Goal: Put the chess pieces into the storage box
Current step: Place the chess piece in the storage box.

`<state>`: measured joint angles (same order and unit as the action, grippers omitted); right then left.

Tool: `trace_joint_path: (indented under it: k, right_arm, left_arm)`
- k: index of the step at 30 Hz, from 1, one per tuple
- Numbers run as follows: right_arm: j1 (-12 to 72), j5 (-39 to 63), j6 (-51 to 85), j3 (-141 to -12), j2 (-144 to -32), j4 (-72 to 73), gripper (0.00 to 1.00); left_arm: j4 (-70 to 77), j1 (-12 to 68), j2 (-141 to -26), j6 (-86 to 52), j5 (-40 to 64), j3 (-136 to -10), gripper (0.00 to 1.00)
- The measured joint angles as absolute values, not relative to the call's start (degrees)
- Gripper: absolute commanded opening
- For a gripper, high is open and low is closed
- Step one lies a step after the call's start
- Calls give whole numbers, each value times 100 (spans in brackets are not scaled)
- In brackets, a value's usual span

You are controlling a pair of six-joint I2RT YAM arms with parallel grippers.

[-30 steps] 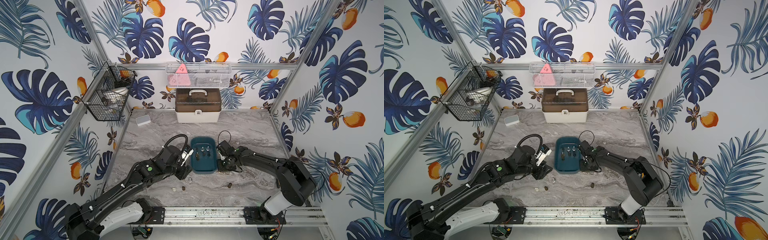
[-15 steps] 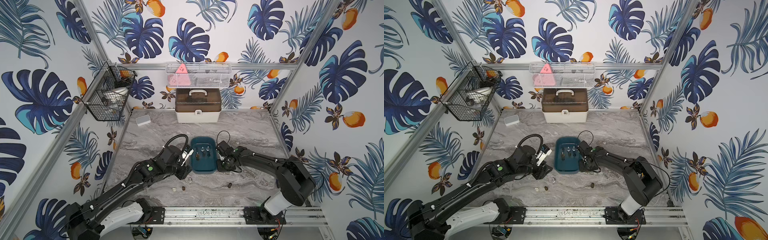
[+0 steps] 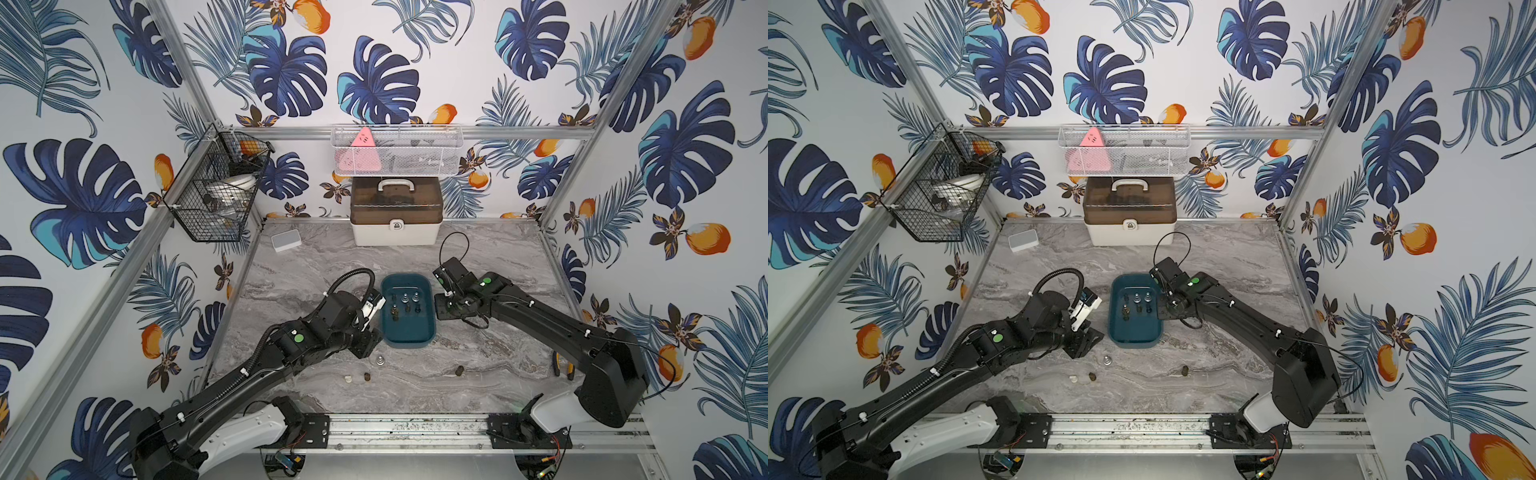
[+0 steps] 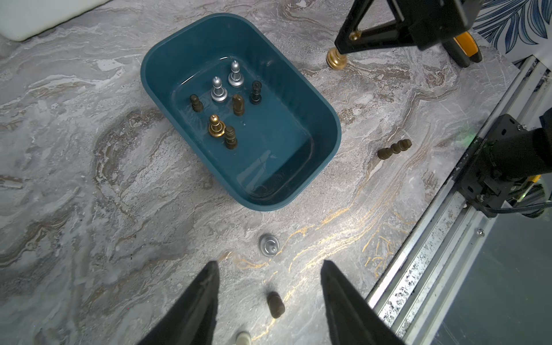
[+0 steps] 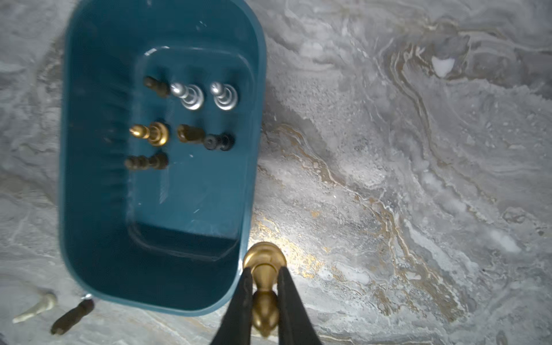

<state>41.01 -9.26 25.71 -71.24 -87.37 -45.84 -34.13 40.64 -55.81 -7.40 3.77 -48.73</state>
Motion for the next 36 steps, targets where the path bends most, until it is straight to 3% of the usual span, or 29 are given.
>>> trace_joint_path:
  k: [6, 18, 36]
  right_arm:
    - [4582, -799, 2322, -7856, -9673, -4591, 15]
    - [4762, -808, 2008, -8691, -11246, -4541, 14]
    - [4768, -969, 1994, -8617, -11574, -4340, 14]
  left_arm:
    - [-3413, 3957, -5594, -740, 320, -4875, 59]
    - [-3413, 3771, -5605, -735, 344, -4882, 58]
    - [-3413, 3736, -5653, -718, 397, -4895, 58]
